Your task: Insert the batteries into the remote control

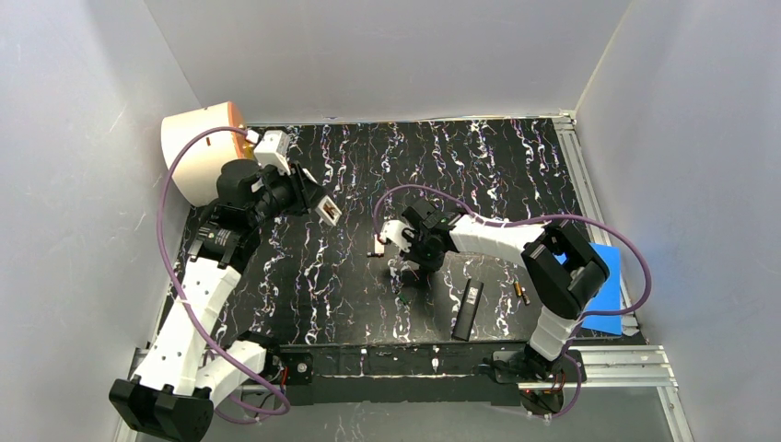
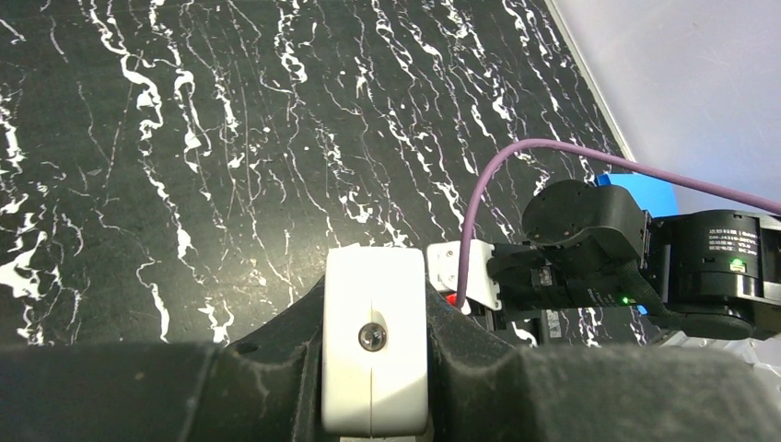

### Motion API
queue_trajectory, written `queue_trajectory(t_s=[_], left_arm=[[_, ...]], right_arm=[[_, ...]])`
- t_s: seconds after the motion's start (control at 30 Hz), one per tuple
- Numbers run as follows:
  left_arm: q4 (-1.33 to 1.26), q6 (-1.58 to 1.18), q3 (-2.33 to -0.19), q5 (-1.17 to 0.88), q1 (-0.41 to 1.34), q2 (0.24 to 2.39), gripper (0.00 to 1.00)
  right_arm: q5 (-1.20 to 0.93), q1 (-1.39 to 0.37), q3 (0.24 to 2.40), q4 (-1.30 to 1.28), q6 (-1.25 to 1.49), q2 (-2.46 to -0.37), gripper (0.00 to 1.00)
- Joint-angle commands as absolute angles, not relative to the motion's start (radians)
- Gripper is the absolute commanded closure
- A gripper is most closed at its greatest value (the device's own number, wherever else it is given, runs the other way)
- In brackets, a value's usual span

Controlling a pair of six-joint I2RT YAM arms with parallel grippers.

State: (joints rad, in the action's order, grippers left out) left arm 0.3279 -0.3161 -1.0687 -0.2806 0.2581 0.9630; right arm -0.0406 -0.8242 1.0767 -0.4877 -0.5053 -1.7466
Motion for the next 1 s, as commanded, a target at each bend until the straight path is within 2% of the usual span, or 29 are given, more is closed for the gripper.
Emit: queue_trajectory(t_s=[0.0, 0.2, 0.27, 0.47, 0.63, 0.83, 0.97], left_arm=[[0.303, -0.335, -1.044, -0.354, 0.254, 0.966, 1.00], [0.299, -0.436, -1.035, -0.435, 0.255, 1.063, 1.00], [0.243, -0.482, -1.020, -0.493, 0.254, 1.095, 1.00], [0.056, -0.609, -0.991, -0.683, 0.260, 1.205, 1.00], [-0.036, -0.698, -0.958, -0.711, 0.301, 1.274, 1.00], [-0.090, -0.719, -0.934, -0.730, 0.366, 1.333, 1.00], [-0.260, -0.789, -0.920, -0.873, 0.382, 1.382, 1.00]], right_arm=[[-0.016, -0.799, 1.068, -0.433, -0.410, -1.694, 0.92], [0.048, -0.758, 1.137, -0.384, -0.187, -1.608, 0.95], [0.063, -0.755, 1.178, -0.425, -0.124, -1.602, 0.99], [0.071, -0.754, 1.322, -0.604, 0.052, -1.571, 0.99], [-0.033, -0.753, 1.314, -0.588, 0.168, -1.439, 0.99], [-0.184, -0.752, 1.354, -0.642, 0.272, -1.410, 0.99], [-0.305, -0.752, 1.354, -0.642, 0.297, -1.399, 0.97]])
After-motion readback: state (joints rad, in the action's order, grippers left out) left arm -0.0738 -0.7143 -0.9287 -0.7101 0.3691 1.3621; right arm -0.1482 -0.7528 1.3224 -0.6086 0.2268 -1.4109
